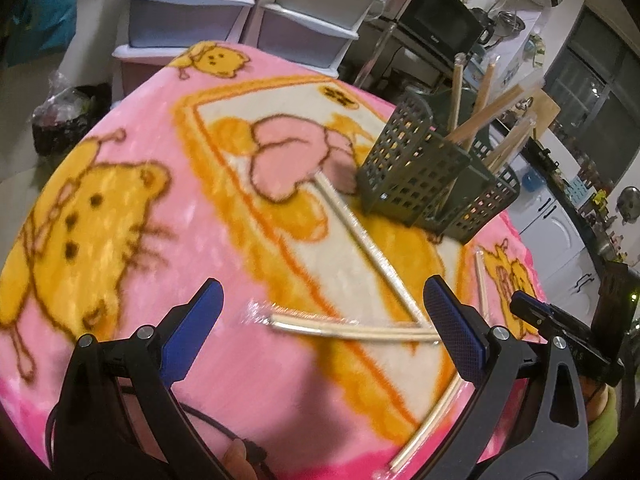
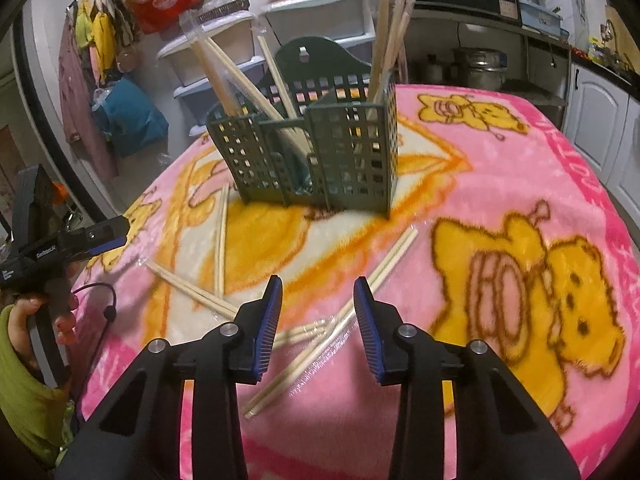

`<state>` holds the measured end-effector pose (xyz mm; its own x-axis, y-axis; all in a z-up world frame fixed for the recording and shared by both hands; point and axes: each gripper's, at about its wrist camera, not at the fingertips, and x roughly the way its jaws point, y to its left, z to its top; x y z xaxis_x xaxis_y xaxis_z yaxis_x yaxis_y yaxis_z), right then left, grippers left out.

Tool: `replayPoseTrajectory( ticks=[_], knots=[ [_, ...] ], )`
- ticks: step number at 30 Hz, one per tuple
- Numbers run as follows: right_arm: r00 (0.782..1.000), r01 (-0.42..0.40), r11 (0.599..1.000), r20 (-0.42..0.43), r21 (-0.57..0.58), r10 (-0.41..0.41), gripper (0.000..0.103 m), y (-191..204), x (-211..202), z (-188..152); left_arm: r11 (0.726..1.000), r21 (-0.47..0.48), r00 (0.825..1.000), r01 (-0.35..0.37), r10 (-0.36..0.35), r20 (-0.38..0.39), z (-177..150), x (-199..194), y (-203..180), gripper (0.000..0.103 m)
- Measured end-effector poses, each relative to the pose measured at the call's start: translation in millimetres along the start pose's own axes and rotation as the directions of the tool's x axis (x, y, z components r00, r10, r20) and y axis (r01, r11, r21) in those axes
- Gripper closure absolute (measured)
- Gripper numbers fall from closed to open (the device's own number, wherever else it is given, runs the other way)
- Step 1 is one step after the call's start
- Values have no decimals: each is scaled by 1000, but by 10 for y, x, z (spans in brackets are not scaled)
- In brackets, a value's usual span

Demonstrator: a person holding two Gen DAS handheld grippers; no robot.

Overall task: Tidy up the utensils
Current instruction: 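Lower the left tool onto wrapped chopsticks while the right tool closes on bare chopsticks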

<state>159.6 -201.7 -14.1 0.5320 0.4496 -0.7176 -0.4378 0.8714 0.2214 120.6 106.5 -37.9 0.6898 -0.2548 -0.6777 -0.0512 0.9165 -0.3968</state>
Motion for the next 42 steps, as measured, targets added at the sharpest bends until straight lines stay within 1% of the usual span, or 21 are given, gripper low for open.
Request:
replayPoseTrajectory(
  ticks=[4, 8, 10, 14, 16, 18, 20, 22, 23, 25, 26, 27, 28, 30, 33, 36, 39, 40, 41, 42],
  knots=[
    [1000, 2, 1000, -15, 5, -2, 68, -9, 45, -46, 1000, -10, 1000, 1, -1, -21, -47, 35, 61, 17],
    [1000, -1, 1000, -23, 5, 1, 68, -3, 68, -74, 1000, -24, 999, 5, -6, -40, -92, 75, 100, 20],
    [1000, -3, 1000, -28, 6, 3, 68, 0, 81, -88, 1000, -29, 999, 7, -9, -48, -103, 95, 119, 25],
    [999, -4, 1000, -37, 7, 5, 68, 4, 111, -98, 999, -43, 998, 9, -12, -62, -107, 141, 154, 28],
    [999, -7, 1000, -45, 9, 8, 68, 8, 139, -110, 999, -45, 997, 10, -13, -73, -111, 173, 162, 33],
    [999, -12, 1000, -51, 9, 13, 68, 16, 158, -120, 999, -43, 997, 10, -13, -80, -118, 199, 171, 35],
    [998, -16, 1000, -56, 12, 17, 68, 17, 176, -126, 999, -42, 997, 4, -7, -79, -119, 206, 178, 40],
    [998, -19, 1000, -59, 15, 19, 68, 8, 187, -131, 999, -42, 997, -2, -2, -78, -114, 207, 188, 48],
    [998, -18, 1000, -60, 17, 19, 68, 5, 193, -133, 999, -42, 997, -3, 0, -77, -109, 209, 187, 50],
    [998, -20, 1000, -63, 25, 21, 68, -11, 208, -137, 999, -36, 997, -5, 2, -74, -103, 211, 183, 64],
    [998, -20, 999, -65, 27, 21, 68, -12, 216, -138, 999, -32, 997, -7, 4, -76, -104, 220, 180, 68],
    [997, -21, 999, -68, 28, 23, 68, -15, 227, -142, 999, -32, 997, -6, 4, -79, -104, 231, 180, 75],
    [997, -22, 999, -71, 28, 24, 68, -16, 237, -146, 1000, -29, 997, -8, 5, -83, -106, 246, 178, 78],
    [997, -24, 999, -76, 30, 26, 68, -13, 255, -153, 1000, -21, 996, -13, 12, -83, -105, 259, 168, 80],
    [997, -22, 999, -78, 33, 25, 71, -8, 270, -157, 1000, -23, 996, -16, 14, -83, -101, 265, 177, 86],
    [997, -21, 999, -80, 35, 24, 74, -6, 283, -160, 1000, -23, 996, -15, 13, -83, -94, 272, 183, 88],
    [996, -17, 999, -82, 35, 20, 78, 11, 294, -167, 1000, -22, 996, -15, 13, -85, -92, 276, 183, 92],
    [997, -16, 999, -81, 33, 18, 81, 16, 291, -168, 1000, -22, 996, -14, 12, -85, -91, 278, 179, 94],
    [997, -12, 999, -76, 32, 14, 86, 19, 281, -168, 1000, -22, 996, -14, 12, -85, -92, 279, 178, 96],
    [997, -14, 999, -75, 31, 16, 89, 19, 277, -165, 1000, -20, 996, -11, 10, -86, -90, 280, 179, 99]
  ],
)
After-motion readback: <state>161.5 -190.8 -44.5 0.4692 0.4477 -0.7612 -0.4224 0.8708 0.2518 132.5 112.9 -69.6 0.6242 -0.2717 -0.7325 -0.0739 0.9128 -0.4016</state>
